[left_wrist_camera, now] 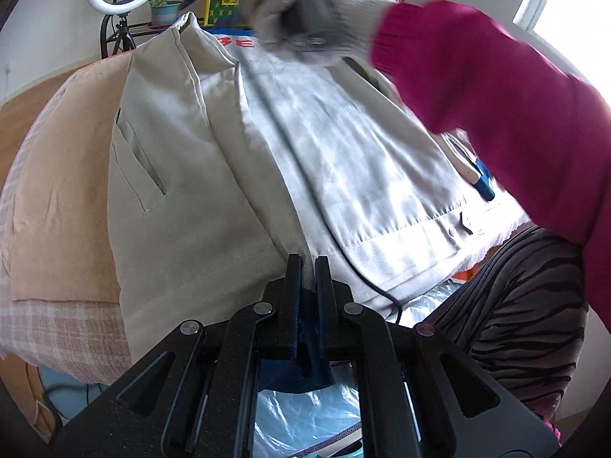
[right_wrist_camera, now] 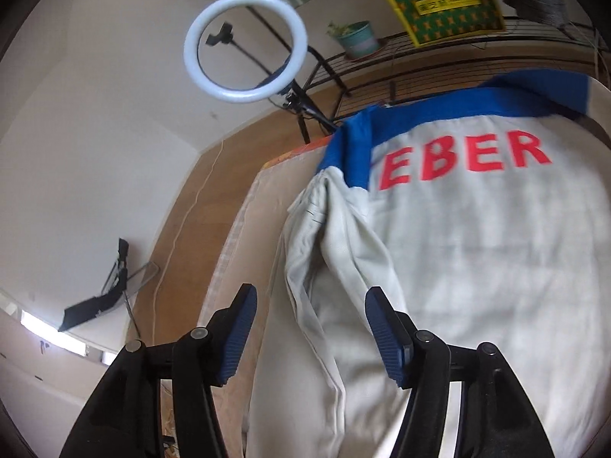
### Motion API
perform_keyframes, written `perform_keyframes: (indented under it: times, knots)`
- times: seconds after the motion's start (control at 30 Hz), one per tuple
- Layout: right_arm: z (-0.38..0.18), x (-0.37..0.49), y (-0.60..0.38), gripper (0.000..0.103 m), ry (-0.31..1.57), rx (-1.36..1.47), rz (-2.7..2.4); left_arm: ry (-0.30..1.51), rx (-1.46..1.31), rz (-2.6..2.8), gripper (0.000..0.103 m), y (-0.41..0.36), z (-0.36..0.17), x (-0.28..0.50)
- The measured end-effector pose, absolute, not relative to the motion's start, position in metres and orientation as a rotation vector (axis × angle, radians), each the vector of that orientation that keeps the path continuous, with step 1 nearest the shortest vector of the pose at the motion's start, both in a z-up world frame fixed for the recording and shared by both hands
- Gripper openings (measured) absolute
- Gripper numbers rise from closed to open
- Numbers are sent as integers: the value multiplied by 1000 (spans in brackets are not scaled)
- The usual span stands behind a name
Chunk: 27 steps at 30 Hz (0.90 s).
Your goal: Fold large clothes
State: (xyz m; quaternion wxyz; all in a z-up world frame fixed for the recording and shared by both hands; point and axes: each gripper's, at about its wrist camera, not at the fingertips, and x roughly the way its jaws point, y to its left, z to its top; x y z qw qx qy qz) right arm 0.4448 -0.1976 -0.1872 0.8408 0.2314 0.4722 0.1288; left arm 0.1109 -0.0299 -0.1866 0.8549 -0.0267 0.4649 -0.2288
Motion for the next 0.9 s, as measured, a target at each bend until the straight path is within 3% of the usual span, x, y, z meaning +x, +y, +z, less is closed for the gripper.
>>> perform_keyframes:
  times: [0.07, 0.13, 0.2, 0.43, 0.73, 0.83, 0.9]
  knots:
    - [-197, 468, -184, 59, 1026, 455, 256, 980, -61, -483, 4, -29, -186, 112]
    - [-210, 485, -174, 36, 1046, 441, 240, 984, -67, -489, 4, -29, -186, 113]
    - [-215, 492, -170, 2, 1057, 399, 189, 986, -75, -494, 4, -28, -185, 114]
    - [-190, 480, -220, 0, 950, 291, 99, 1012, -93, -536, 4, -36, -189, 112]
    - [-260, 495, -238, 2, 1070, 245, -3, 1054, -61, -539, 4, -52, -208, 118]
    - [-247, 485, -247, 22, 1062, 268, 5, 1044, -70, -544, 5, -49, -206, 113]
    - [-225, 466, -256, 27, 1020, 303, -2, 1030, -94, -571, 9, -41, -198, 108]
